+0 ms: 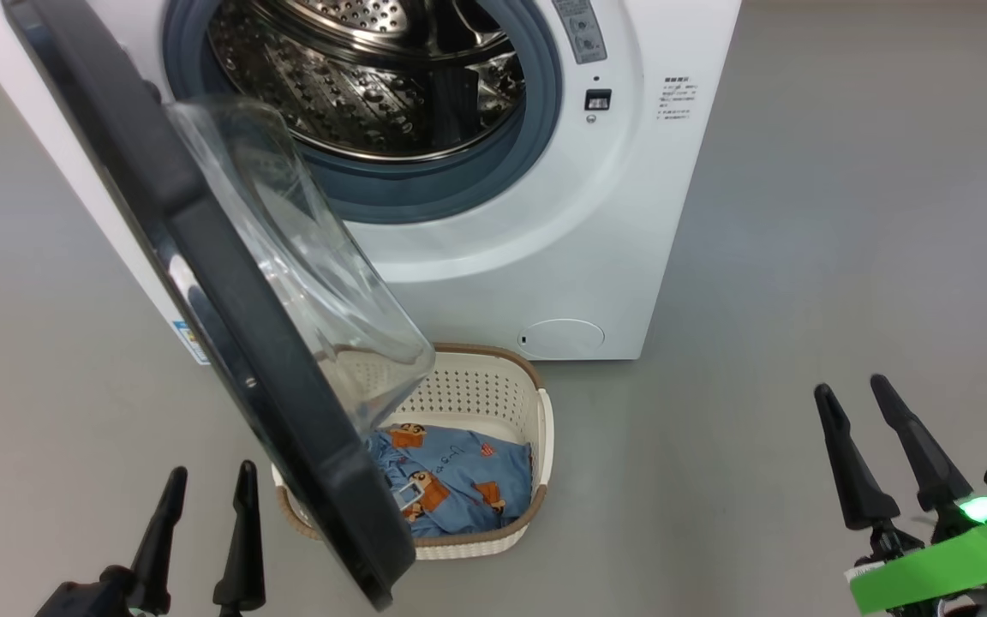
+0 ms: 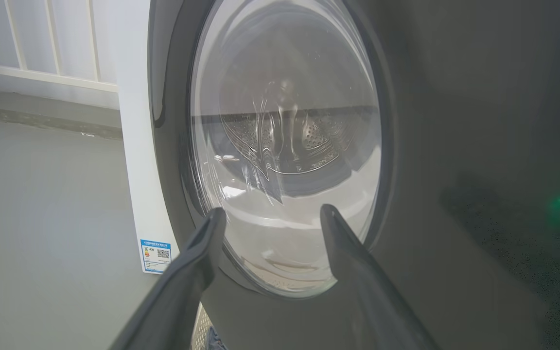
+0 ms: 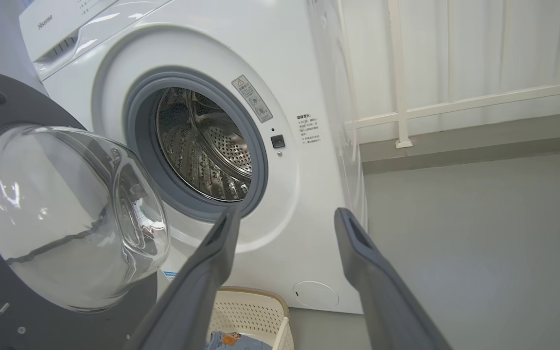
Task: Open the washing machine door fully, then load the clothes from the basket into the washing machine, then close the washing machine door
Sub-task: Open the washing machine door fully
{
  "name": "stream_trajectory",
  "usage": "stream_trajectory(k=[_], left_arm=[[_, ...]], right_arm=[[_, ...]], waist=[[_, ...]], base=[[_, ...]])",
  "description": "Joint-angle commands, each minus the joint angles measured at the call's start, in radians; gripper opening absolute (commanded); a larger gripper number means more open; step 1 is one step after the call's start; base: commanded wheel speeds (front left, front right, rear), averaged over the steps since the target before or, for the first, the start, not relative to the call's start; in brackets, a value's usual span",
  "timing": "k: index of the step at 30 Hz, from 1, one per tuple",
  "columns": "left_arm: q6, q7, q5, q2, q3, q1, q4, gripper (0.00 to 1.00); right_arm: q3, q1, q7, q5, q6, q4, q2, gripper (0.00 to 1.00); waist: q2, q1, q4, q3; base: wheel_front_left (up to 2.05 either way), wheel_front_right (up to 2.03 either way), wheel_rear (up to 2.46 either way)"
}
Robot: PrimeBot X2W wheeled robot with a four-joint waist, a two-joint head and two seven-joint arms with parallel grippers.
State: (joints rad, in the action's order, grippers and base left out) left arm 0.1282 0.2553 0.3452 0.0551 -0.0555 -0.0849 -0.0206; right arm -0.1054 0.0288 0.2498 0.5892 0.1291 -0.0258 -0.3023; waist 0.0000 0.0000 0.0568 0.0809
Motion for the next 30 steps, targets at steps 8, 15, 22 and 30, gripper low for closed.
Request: stream_trajectory(k=[8, 15, 22, 30], left_arm=[[0.003, 0.006, -0.002, 0.006, 0.045, 0.026, -0.030, 1.00], [0.003, 0.006, -0.004, 0.004, 0.056, 0.021, -0.028, 1.00], [0.003, 0.006, -0.006, 0.002, 0.062, 0.014, -0.027, 1.00], [0.003, 0.006, -0.011, 0.001, 0.066, 0.007, -0.027, 1.00]], right_arm=[[0.080, -0.086, 0.012, -0.119, 0.002, 0.028, 0.060, 1.00], [0.134, -0.123, 0.012, -0.160, 0.002, 0.035, 0.106, 1.00], [0.180, -0.163, 0.012, -0.196, 0.002, 0.035, 0.156, 1.00], [0.211, -0.184, 0.012, -0.235, 0.002, 0.030, 0.182, 1.00]], waist=[[0.0000, 0.0000, -0.015, 0.011], [0.0000, 0.0000, -0.022, -0.001], [0.0000, 0.0000, -0.033, -0.012], [0.0000, 0.0000, -0.048, -0.014]], base=[[0.00, 0.00, 0.00], [0.00, 0.00, 0.00], [0.00, 0.00, 0.00], [0.00, 0.00, 0.00]])
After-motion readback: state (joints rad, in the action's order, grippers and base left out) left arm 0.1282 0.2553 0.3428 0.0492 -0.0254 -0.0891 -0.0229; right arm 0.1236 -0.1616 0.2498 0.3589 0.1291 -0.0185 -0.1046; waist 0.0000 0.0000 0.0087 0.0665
